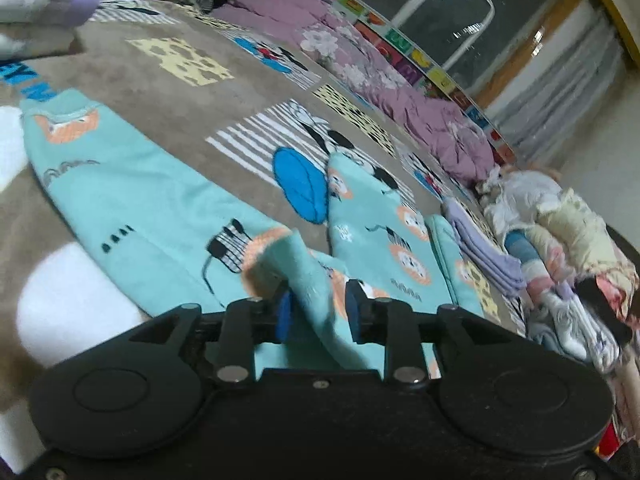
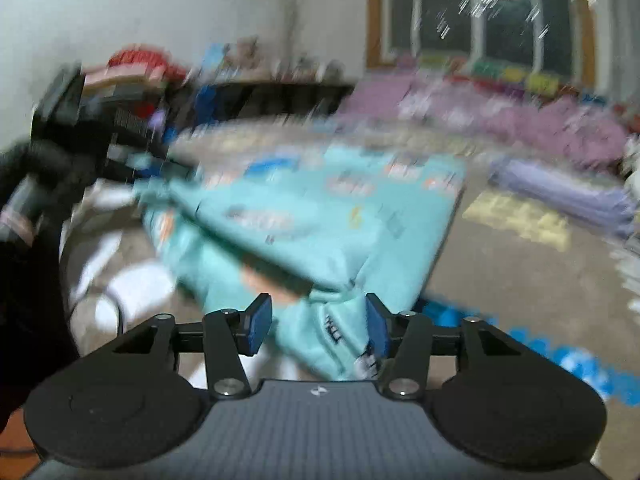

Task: Fold clothes
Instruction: 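Lower the sleeve cuff onto the shirt body and open the left gripper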

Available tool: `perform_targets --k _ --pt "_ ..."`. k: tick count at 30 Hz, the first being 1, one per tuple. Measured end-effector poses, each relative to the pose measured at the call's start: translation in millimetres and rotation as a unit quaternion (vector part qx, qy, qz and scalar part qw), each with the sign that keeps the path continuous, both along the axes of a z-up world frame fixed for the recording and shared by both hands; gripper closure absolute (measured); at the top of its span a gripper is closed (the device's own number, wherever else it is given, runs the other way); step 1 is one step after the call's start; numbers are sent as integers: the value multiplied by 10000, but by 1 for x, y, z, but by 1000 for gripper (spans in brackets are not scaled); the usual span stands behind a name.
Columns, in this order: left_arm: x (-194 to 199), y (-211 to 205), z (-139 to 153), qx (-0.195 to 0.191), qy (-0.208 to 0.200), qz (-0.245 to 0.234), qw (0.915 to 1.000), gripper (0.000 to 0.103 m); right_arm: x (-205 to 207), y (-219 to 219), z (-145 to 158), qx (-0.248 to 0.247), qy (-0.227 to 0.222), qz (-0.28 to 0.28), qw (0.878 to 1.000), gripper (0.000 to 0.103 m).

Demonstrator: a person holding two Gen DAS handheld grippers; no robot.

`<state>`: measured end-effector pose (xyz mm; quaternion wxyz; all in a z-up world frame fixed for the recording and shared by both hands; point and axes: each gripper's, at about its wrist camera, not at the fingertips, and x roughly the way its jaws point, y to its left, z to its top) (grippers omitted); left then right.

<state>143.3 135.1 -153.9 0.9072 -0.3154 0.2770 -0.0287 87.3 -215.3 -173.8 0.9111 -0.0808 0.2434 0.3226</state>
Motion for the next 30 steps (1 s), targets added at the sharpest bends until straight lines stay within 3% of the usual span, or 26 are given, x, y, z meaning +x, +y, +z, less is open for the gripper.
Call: perform_targets --k 2,4,6,10,20,25,30 --pt "0 1 1 -3 -32 19 10000 79 -4 6 1 -207 -196 33 9996 44" --pt "0 -4 2 230 -35 36 9997 93 -7 3 6 -98 -312 -16 9995 47" --pt "1 -8 4 383 -43 30 9993 95 -9 -2 11 44 -484 -90 9988 48" --pt "-1 -13 21 550 -249 -20 9982 98 0 1 1 -86 13 88 9999 43" --pt "24 -43 92 -127 -1012 -274 9944 99 0 -1 4 72 31 142 9999 42" --pt "65 -78 112 -148 -966 -453 9942 99 1 -5 6 210 98 152 9996 42" --pt "107 -104 112 -381 -716 -441 9957 99 6 -14 4 587 307 131 9977 42"
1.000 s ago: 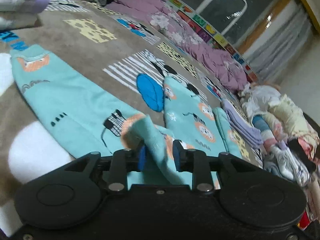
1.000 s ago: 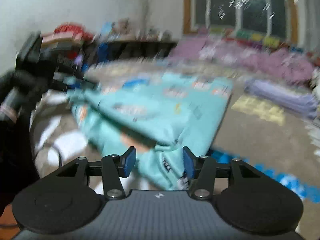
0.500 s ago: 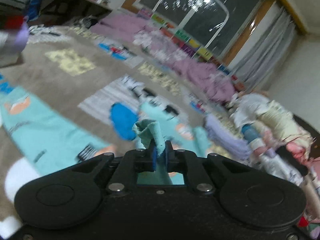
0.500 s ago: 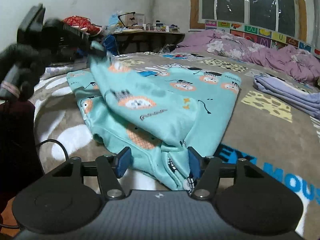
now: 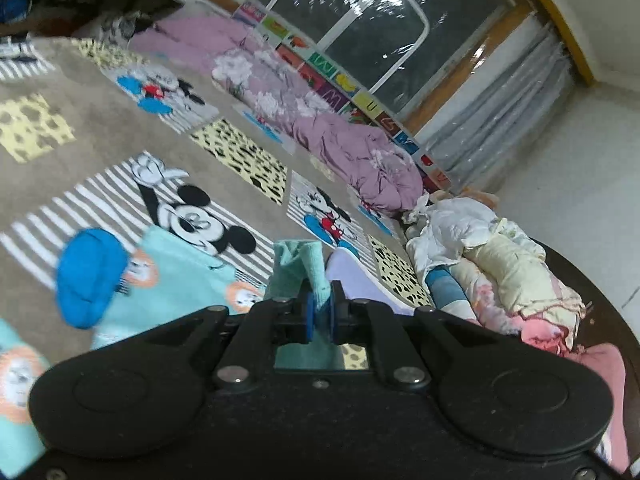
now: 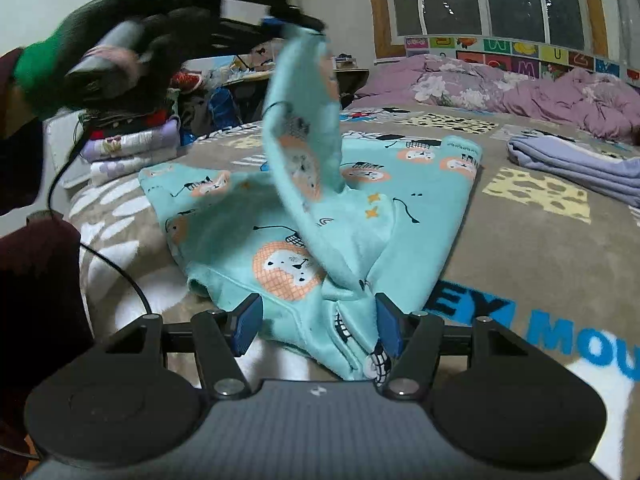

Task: Fold clothes
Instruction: 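Lower the sleeve cuff onto the shirt body and open the left gripper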

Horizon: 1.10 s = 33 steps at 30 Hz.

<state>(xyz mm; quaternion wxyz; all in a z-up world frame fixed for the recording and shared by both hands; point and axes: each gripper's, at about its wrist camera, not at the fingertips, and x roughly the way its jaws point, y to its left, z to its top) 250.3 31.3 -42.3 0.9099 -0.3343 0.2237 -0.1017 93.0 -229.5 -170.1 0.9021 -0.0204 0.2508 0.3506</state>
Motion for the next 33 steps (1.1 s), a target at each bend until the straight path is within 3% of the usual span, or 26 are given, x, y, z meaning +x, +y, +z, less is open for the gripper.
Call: perform_targets --k 5,18,25,31,33 --pt "46 -25 -11 12 397 106 9992 99 0 -5 -2 214 76 10 9997 42" --pt "115 -89 -62 1136 1188 233 9861 99 9 -18 -6 735 423 30 9964 42" --pt "133 -111 -73 1744 1244 183 9766 99 12 -25 -8 991 584 28 9934 42" --pt "146 -112 -82 1789 1404 43 9738 98 13 -26 -8 1061 639 4 9923 42" --pt "148 -112 -79 1692 1291 -144 9770 96 14 -28 -8 1117 675 -8 9914 42"
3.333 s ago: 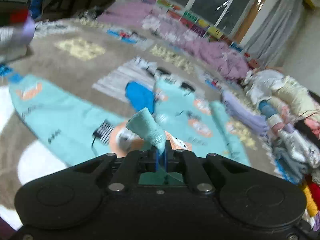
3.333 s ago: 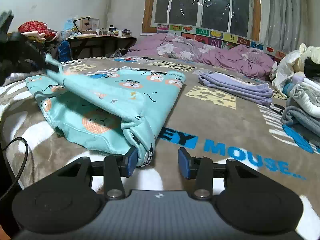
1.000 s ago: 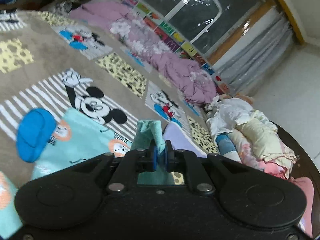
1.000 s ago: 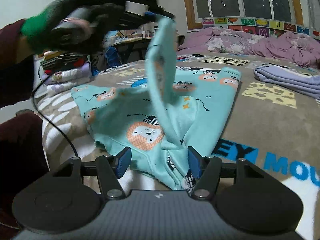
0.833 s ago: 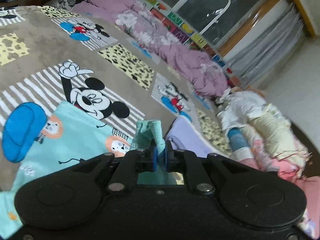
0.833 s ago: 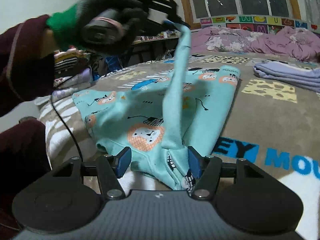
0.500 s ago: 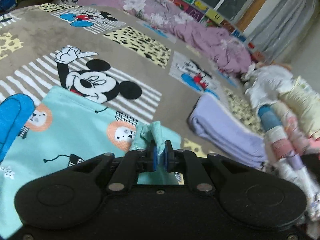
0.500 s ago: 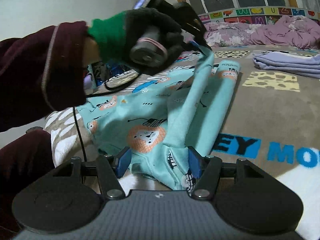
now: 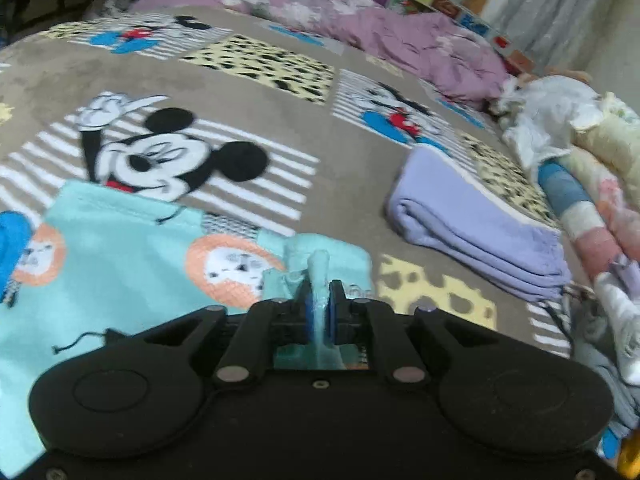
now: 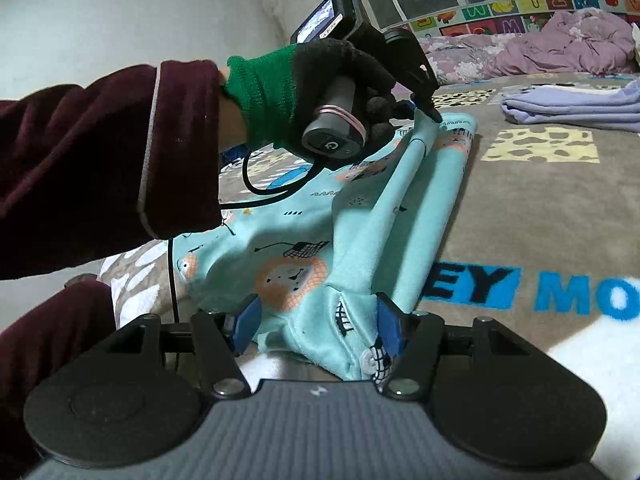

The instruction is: Fold clothes

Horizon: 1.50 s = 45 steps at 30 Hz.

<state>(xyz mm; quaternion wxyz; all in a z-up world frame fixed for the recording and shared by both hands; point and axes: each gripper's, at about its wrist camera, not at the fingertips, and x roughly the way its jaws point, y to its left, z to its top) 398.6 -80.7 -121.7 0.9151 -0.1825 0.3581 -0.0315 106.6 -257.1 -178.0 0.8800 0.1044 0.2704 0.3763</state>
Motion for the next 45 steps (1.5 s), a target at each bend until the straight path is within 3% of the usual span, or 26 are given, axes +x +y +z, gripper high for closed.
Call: perform_targets --k 3,5,8,10,12,14,17,18,21,26,30,32,36,39,42,45 --pt "-11 11 10 -242 -395 -137 9988 87 2 -2 0 88 66 -40 9999 42" --pt "-21 20 17 -312 -591 -152 9976 87 3 -4 0 153 104 -78 9998 42" --pt "-29 39 14 -179 -594 -245 9978 86 2 -9 4 233 85 -211 9995 43" --pt "-32 51 7 -182 -492 -364 9980 75 -3 -11 10 177 23 -305 9994 43" --pt "-34 59 1 -220 -394 -495 9978 62 -8 -13 15 73 -118 -433 9990 43" --pt "-32 62 -5 -309 -300 -645 9970 61 -12 -13 19 -140 -257 -643 9975 44" --pt "-27 61 -14 -480 -222 -776 9956 60 -20 -6 30 -333 -1049 -884 9900 45" --pt "-25 60 -16 -549 -214 -838 9947 61 -23 -3 34 -311 -1361 -890 9862 45" --pt "-26 57 -20 -439 -240 -943 9943 102 -17 16 36 -350 -1624 -553 9845 45" --pt "-33 55 -11 -398 -667 -992 9920 102 12 34 17 -787 -882 -434 9920 48" --pt "-28 52 -16 -7 -536 -1179 9916 102 19 22 14 -468 -600 -479 9960 48" --pt "-25 47 -18 237 -443 -1250 9909 93 21 25 15 -475 -565 -468 9962 48" --pt "-44 42 -1 796 -966 -1174 9852 89 25 27 14 -476 -530 -449 9964 48" --pt "-45 18 3 1061 -994 -1735 9741 89 23 28 11 -473 -500 -439 9967 47" --pt "-35 -14 -6 1608 -917 -2273 9561 88 23 29 11 -518 -491 -398 9967 45" --pt "-19 -39 -26 2174 -587 -2597 9391 88 24 31 11 -552 -469 -354 9967 45"
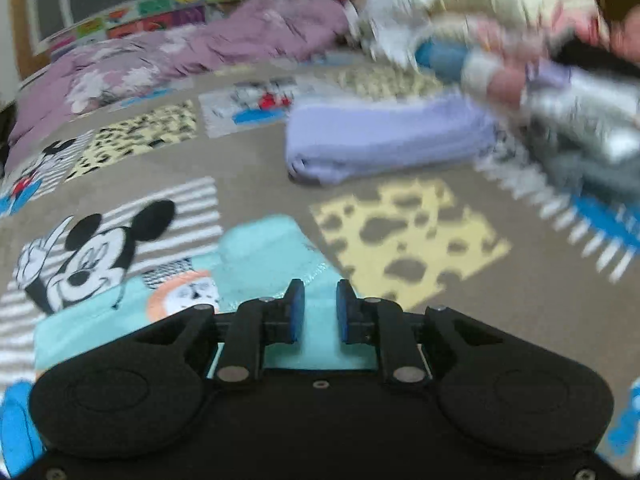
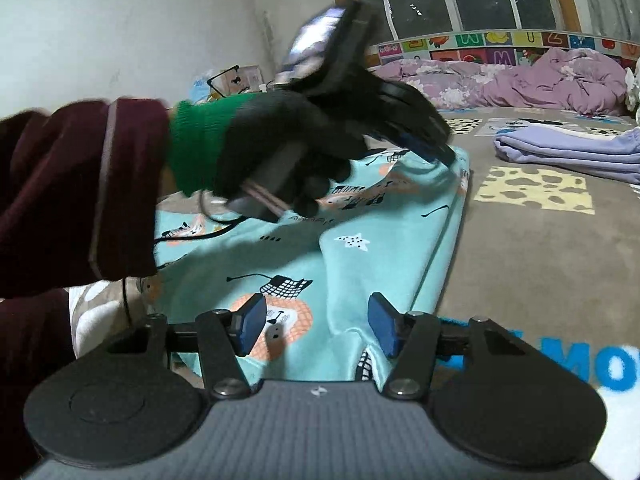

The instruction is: Fold clothes

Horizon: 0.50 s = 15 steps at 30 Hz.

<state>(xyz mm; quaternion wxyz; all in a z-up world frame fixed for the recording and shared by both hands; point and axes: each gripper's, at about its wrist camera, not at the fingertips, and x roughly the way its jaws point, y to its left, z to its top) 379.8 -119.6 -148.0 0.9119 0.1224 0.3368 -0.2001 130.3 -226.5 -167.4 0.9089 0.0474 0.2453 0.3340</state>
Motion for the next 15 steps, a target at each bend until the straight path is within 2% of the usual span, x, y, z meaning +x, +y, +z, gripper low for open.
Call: perform_targets --k 1,3,6,10,13,15 --pt "5 -7 -10 322 97 -99 9994 88 0 0 0 -10 18 8 10000 45" --pt "7 -11 -14 485 33 -150 9987 88 0 1 -1 -28 49 17 10000 45" --pt "13 -4 -6 196 304 41 9993 88 0 1 -1 -33 85 40 10000 45" --pt "18 3 10 -71 2 364 9993 88 -2 3 -1 -78 65 34 9999 45" --pt "41 2 -6 60 345 597 9976 88 -2 3 -1 -76 60 30 9999 45" --pt "47 -1 -8 121 402 614 9972 87 -1 2 -1 -65 64 20 10000 45"
